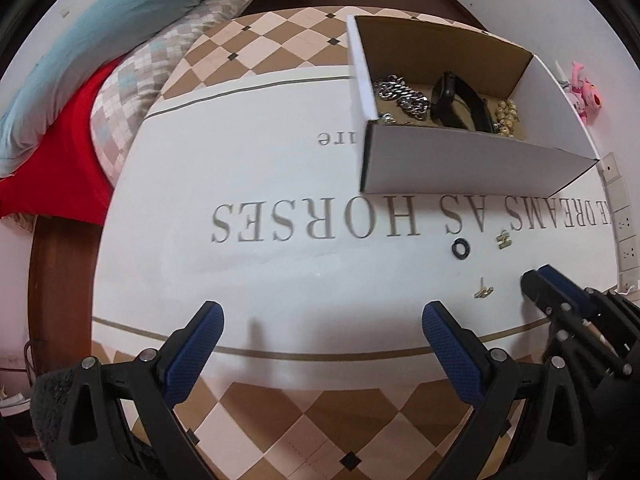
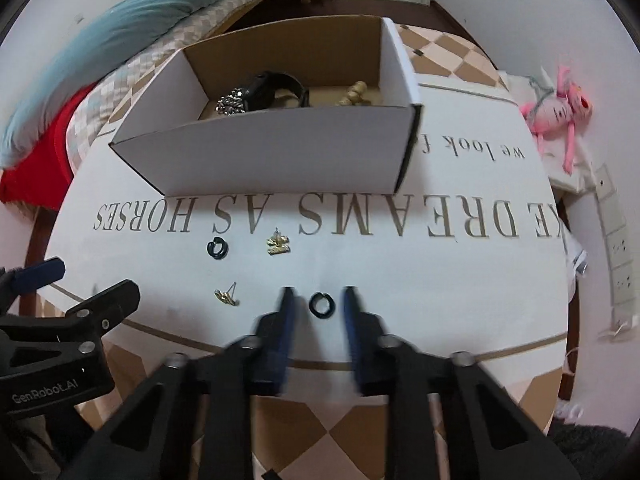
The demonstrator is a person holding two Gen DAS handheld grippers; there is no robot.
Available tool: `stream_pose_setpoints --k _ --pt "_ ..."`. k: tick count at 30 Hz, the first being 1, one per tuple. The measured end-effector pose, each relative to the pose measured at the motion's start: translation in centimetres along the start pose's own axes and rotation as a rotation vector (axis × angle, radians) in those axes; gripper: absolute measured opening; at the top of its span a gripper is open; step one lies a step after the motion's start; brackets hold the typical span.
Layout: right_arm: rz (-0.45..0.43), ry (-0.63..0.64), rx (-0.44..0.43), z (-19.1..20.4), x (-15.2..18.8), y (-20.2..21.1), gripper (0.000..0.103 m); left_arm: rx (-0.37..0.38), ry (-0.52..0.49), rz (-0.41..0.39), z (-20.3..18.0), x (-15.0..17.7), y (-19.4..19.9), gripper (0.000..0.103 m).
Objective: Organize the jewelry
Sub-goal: 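Grasp a small black ring with the right tool while the left tool grasps the other ring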
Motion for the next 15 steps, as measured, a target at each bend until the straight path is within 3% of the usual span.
stream_pose_setpoints --k 3,7,8,10,15 --pt "-0.004 0.004 0.003 0.1 0.4 -0.2 0.013 0.022 -0.016 -0.009 -0.9 -0.7 0.1 0.101" --pt "-0.019 -0.083 -0.007 -2.2 0.8 0.3 0.013 0.067 -0.031 -0.017 -2.5 -1.9 -0.1 0.1" --pt "-0.022 -0.101 -0.004 -2.7 0.8 0.4 0.013 0.074 -0.036 -0.017 -3.0 -2.1 -0.2 0.097" --pt "-0.027 -0.127 0.004 -3.9 0.8 0.5 0.013 0.101 -0.054 -0.002 -4.3 -2.5 -0.7 0.077" --pt "-0.025 -0.166 0.03 -6.5 0.7 0.3 0.013 0.123 -0.096 0.008 -6.5 -2.8 -1.4 0.075"
Point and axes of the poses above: each gripper's, at about its wrist camera, not at the fingertips, and y roughly against the way its jaws point, z to its left, x to its underside, the point moved 6 cm from there along -y, roughly the way its jaws point, and after that the axes turned 2 degrees about y, right-handed, at the moved point
